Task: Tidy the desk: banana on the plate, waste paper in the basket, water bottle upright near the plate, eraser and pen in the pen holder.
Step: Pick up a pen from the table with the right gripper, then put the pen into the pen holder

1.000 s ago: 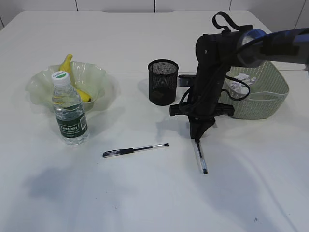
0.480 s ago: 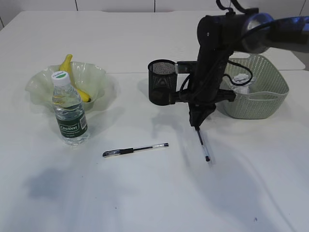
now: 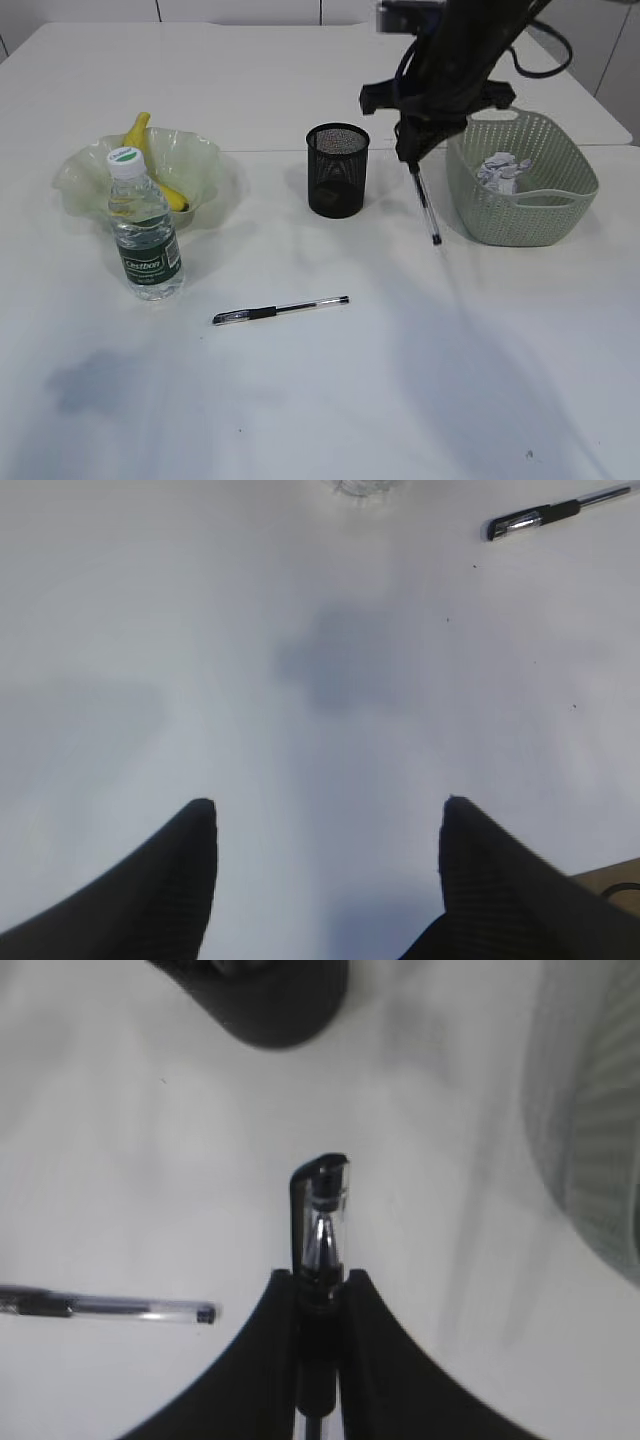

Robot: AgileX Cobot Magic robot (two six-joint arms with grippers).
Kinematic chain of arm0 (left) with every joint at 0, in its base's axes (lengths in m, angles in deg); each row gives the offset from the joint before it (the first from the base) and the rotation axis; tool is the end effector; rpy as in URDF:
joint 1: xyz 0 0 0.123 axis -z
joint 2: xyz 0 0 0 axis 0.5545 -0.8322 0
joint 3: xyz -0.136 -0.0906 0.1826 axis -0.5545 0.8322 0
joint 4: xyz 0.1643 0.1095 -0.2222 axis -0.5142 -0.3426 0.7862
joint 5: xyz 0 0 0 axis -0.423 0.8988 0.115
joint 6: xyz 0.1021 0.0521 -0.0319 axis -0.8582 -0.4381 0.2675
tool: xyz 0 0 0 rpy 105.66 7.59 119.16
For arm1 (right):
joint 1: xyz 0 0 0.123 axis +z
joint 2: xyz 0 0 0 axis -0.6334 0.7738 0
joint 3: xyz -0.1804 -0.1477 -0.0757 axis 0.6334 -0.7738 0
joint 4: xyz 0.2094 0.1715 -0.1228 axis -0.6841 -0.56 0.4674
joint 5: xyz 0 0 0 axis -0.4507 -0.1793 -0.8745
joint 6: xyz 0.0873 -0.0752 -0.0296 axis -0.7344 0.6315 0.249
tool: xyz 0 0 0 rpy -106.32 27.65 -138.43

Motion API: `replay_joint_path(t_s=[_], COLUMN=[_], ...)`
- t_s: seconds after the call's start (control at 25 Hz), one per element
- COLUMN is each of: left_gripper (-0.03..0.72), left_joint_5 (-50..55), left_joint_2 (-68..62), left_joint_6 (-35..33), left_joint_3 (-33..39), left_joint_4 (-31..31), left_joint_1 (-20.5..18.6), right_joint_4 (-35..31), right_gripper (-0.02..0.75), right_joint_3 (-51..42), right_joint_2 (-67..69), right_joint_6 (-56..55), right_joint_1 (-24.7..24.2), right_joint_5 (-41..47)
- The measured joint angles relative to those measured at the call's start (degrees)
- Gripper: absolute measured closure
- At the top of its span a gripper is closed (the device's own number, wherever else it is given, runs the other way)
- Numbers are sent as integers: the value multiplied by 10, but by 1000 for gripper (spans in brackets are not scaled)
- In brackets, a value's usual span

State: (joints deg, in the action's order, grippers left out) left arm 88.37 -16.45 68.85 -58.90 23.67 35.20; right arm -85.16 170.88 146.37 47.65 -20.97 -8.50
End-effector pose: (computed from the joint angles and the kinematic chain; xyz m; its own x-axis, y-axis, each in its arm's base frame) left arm 0.2479 -0.0275 0.2119 -0.8715 -0.0059 -0.4903 0.0874 0.9820 -0.1673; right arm 0.4640 0.1610 0.2045 -0.9261 -0.1624 -0.3405 -0.2079 0.9729 0.1014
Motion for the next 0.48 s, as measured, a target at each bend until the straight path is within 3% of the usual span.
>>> replay_joint_path(t_s=[0.48], left_gripper=[200], left_joint_5=[0], left_joint_2=[0], left_joint_6=[0], left_joint_3=[0], left_joint_4=[0], left_joint_1=[0], right_joint_4=[-3], right_gripper=[682], right_joint_3=[0], right_joint_2=[-30], right_joint_6=[7], right_joint_1=[0], right_joint_5=[-225])
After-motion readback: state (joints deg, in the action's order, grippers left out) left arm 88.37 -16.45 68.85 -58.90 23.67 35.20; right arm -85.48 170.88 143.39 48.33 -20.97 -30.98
